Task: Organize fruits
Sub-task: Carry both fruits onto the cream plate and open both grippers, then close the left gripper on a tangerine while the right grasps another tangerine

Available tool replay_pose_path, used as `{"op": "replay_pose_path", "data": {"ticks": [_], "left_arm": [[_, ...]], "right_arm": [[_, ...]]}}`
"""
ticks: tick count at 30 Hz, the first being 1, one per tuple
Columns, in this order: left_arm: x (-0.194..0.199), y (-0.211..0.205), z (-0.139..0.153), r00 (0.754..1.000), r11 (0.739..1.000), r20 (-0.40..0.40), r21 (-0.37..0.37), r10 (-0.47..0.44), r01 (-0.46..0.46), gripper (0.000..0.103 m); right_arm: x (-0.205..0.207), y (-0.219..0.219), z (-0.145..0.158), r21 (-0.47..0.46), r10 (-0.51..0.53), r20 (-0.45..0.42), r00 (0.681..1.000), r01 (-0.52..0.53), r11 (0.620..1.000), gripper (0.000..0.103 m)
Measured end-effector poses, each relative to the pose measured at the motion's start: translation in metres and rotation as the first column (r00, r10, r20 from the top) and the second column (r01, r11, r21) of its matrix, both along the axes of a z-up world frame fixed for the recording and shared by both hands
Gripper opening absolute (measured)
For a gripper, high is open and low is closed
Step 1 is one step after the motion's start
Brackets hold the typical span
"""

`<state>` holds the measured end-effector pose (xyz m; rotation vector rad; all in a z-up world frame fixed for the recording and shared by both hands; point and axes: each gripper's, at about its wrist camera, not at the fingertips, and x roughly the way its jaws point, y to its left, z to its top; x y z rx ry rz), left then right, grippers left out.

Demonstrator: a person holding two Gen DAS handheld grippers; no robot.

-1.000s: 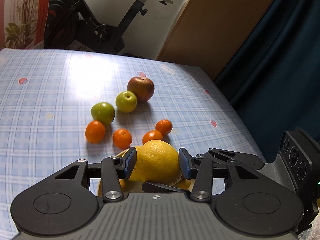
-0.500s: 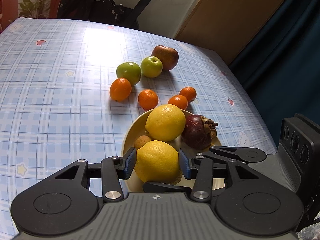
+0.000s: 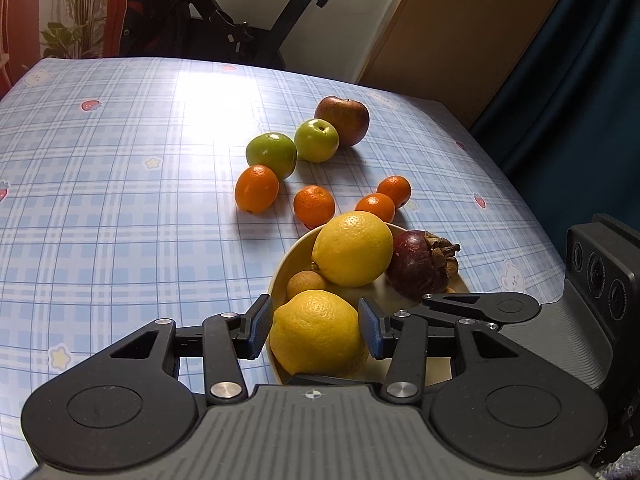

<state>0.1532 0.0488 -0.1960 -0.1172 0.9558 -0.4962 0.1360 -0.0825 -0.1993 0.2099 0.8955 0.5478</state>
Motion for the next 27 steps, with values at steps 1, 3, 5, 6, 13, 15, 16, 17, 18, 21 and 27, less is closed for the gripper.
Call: {"op": "replay_pose_path", "data": {"ticks": [1,3,5,6,13,15,16,17,18,21,27], "left_arm": [[-0.001,-0.001,0.000,1.000,1.000,0.006,0.005,0.001,-0.001,0.050],[-0.002,-0.001,0.001,1.000,1.000,0.020,0.014,0.009,-0.009,0.050],[-0.004,0.000,0.001,0.999,1.000,0.032,0.018,0.021,-0.022,0.049],[-0.005,0.000,0.002,0.999,0.999,0.038,0.017,0.030,-0.031,0.049],[-0.016,0.014,0.016,0.990,0.993,0.084,-0.036,0.114,-0.111,0.049],[-0.021,0.019,0.020,0.983,0.987,0.101,-0.052,0.156,-0.151,0.049],[-0.023,0.021,0.022,0.979,0.984,0.107,-0.058,0.172,-0.166,0.050],[-0.026,0.023,0.024,0.976,0.981,0.114,-0.061,0.187,-0.181,0.049],[-0.028,0.026,0.026,0.972,0.979,0.122,-0.060,0.203,-0.197,0.049],[-0.031,0.028,0.030,0.964,0.973,0.137,-0.064,0.229,-0.222,0.049],[-0.033,0.028,0.035,0.953,0.968,0.170,-0.049,0.251,-0.246,0.049]], "right_arm": [[0.000,0.000,0.000,-0.003,-0.001,0.002,1.000,0.001,1.000,0.058],[-0.001,0.002,0.000,-0.007,-0.003,0.004,1.000,0.003,1.000,0.059],[-0.002,0.001,0.002,-0.005,-0.008,0.012,1.000,0.008,1.000,0.059],[-0.004,0.000,0.002,-0.005,-0.012,0.014,1.000,0.012,1.000,0.059],[-0.017,-0.003,0.009,-0.018,-0.045,0.060,0.997,0.046,0.999,0.059],[-0.023,-0.003,0.011,-0.026,-0.050,0.081,0.995,0.053,0.998,0.059],[-0.026,-0.003,0.012,-0.029,-0.053,0.093,0.994,0.056,0.998,0.059],[-0.028,-0.003,0.013,-0.029,-0.055,0.104,0.993,0.058,0.998,0.059],[-0.031,-0.004,0.015,-0.029,-0.057,0.114,0.992,0.061,0.998,0.059],[-0.035,-0.006,0.021,-0.028,-0.071,0.149,0.986,0.076,0.997,0.059],[-0.039,-0.017,0.035,-0.009,-0.110,0.211,0.971,0.115,0.993,0.059]]}}
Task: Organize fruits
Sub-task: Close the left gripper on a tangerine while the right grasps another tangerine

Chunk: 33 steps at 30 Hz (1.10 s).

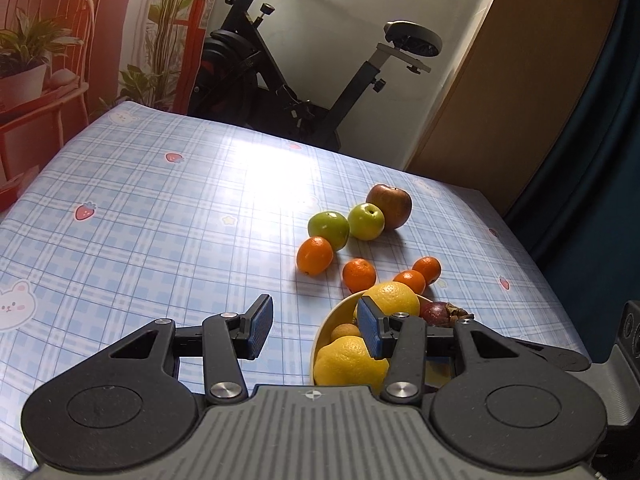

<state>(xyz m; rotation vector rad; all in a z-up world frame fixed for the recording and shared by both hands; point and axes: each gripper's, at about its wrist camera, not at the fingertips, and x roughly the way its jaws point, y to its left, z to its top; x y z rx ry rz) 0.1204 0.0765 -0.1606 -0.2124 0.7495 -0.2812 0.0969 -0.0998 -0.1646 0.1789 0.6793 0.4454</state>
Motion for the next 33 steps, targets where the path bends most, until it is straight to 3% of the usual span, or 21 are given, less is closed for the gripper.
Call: {"op": "replay_pose_path", "data": {"ticks": [15,18,21,24,26,33], "left_arm": [[0.030,0.011,0.016,0.999,0.999,0.033,0.015,0.040,-0.041,0.049],[0.042,0.006,0.017,0.999,0.999,0.034,0.025,0.024,-0.025,0.049],[0.054,-0.002,0.015,1.000,1.000,0.024,0.022,0.000,-0.001,0.047],[0.067,-0.016,0.013,0.999,0.999,0.010,0.016,-0.048,0.047,0.037],[0.078,-0.030,0.009,0.997,0.996,-0.004,0.026,-0.080,0.080,0.037],[0.113,-0.074,-0.022,0.982,0.984,-0.095,0.055,-0.164,0.169,0.037]], "right_arm": [[0.021,-0.054,0.023,0.008,-0.105,0.063,0.992,0.105,0.994,0.050],[0.031,-0.069,0.023,-0.002,-0.128,0.063,0.990,0.128,0.992,0.050],[0.042,-0.086,0.020,-0.009,-0.158,0.051,0.986,0.159,0.987,0.042],[0.054,-0.097,0.014,-0.031,-0.170,0.046,0.984,0.172,0.985,0.036],[0.063,-0.104,0.007,-0.045,-0.178,0.037,0.983,0.180,0.983,0.027],[0.086,-0.115,-0.015,-0.033,-0.193,-0.004,0.981,0.192,0.981,0.027]]}}
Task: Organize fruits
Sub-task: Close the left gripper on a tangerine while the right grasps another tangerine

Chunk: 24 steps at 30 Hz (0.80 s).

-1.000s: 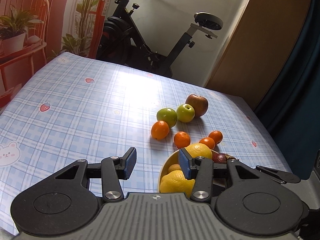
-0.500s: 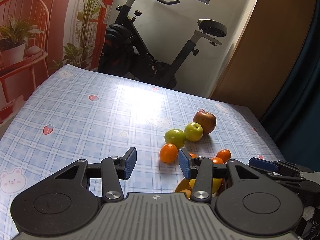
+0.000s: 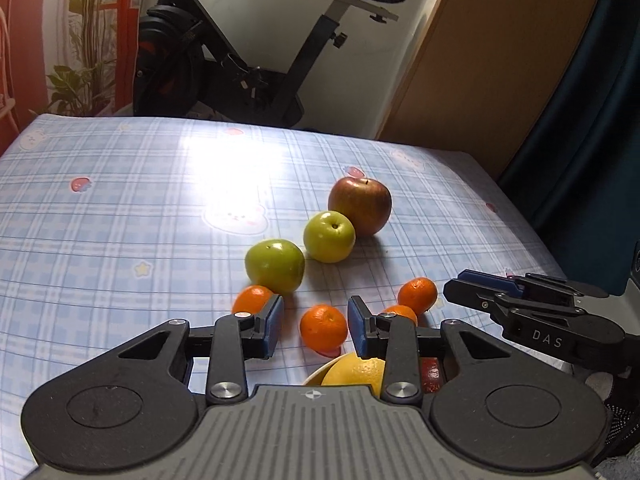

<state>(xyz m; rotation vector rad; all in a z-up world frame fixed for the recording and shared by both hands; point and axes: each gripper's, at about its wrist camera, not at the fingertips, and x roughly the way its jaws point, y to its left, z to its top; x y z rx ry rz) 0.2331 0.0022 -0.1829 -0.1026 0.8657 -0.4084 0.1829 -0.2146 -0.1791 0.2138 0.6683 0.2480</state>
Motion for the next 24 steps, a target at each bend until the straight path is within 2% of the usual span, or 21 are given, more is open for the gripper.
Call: {"op": "replay_pose_path", "data": {"ticks": [5,15,19,24], "left_arm": [[0.018,-0.011,-0.017,0.998,1.000,-0.063,-0.004,-0.021,0.021,0.038],[0.031,-0.023,-0.032,0.993,0.999,-0.110,0.017,-0.041,0.043,0.038],[0.032,-0.023,-0.034,0.993,0.999,-0.111,0.026,-0.041,0.044,0.042],[0.036,-0.020,-0.040,0.989,0.999,-0.143,0.013,-0.032,0.034,0.043]], "right_arm": [[0.014,-0.003,-0.009,0.022,0.003,-0.020,1.000,-0.003,1.000,0.028],[0.028,-0.007,-0.021,0.075,0.009,-0.044,0.999,-0.006,0.997,0.034],[0.029,-0.008,-0.024,0.094,0.013,-0.051,0.999,-0.008,0.996,0.037],[0.030,-0.008,-0.026,0.110,0.020,-0.061,0.998,-0.013,0.994,0.038]]}}
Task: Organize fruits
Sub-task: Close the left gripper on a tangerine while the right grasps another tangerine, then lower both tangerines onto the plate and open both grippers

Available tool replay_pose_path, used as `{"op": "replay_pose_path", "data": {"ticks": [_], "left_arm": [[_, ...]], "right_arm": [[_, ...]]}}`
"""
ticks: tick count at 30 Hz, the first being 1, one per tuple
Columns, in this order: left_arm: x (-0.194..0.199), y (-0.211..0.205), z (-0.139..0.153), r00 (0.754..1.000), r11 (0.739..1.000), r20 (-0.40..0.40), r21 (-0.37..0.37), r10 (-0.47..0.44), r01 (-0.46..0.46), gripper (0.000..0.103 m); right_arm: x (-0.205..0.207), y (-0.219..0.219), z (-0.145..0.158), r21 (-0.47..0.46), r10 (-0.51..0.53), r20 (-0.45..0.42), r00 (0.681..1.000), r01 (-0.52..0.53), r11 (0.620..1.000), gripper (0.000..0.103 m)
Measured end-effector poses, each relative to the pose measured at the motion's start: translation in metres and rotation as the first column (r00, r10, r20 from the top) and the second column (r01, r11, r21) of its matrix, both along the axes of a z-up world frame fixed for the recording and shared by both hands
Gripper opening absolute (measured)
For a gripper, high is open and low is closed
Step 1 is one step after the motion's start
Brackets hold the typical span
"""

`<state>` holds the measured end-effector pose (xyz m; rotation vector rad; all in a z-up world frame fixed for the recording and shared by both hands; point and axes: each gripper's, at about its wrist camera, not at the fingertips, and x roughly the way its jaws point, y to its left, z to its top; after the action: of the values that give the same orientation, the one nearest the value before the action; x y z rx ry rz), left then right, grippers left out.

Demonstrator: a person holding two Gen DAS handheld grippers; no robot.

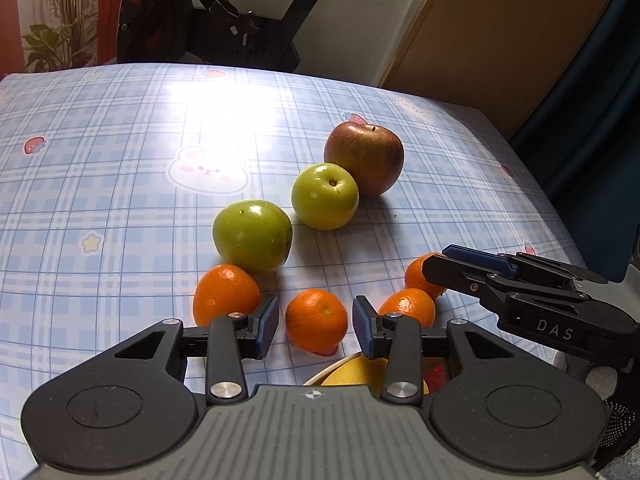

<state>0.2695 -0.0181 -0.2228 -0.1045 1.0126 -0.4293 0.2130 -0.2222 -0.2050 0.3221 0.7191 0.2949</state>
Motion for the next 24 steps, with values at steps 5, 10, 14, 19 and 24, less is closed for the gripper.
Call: {"op": "replay_pose_path", "data": {"ticks": [5,10,14,19,24], "left_arm": [[0.000,-0.001,-0.006,1.000,1.000,-0.011,-0.004,-0.001,0.001,0.042],[-0.001,-0.002,-0.008,1.000,1.000,-0.001,-0.007,0.003,-0.003,0.037],[-0.001,0.001,-0.006,1.000,1.000,0.008,-0.014,0.010,-0.010,0.037],[-0.007,0.004,0.003,1.000,1.000,0.027,-0.019,0.016,-0.016,0.037],[-0.017,0.006,0.020,0.998,1.000,0.065,-0.015,0.013,-0.012,0.037]], "right_arm": [[0.001,-0.001,-0.002,0.020,0.003,-0.015,1.000,-0.002,1.000,0.041],[0.000,0.000,-0.003,0.029,-0.001,-0.019,1.000,0.002,1.000,0.041],[0.000,-0.002,-0.005,0.047,-0.007,-0.031,1.000,0.008,0.999,0.042],[0.000,-0.002,-0.006,0.064,-0.019,-0.042,0.999,0.022,0.998,0.040],[-0.009,-0.005,0.004,0.056,-0.045,-0.015,0.999,0.045,0.997,0.040]]}}
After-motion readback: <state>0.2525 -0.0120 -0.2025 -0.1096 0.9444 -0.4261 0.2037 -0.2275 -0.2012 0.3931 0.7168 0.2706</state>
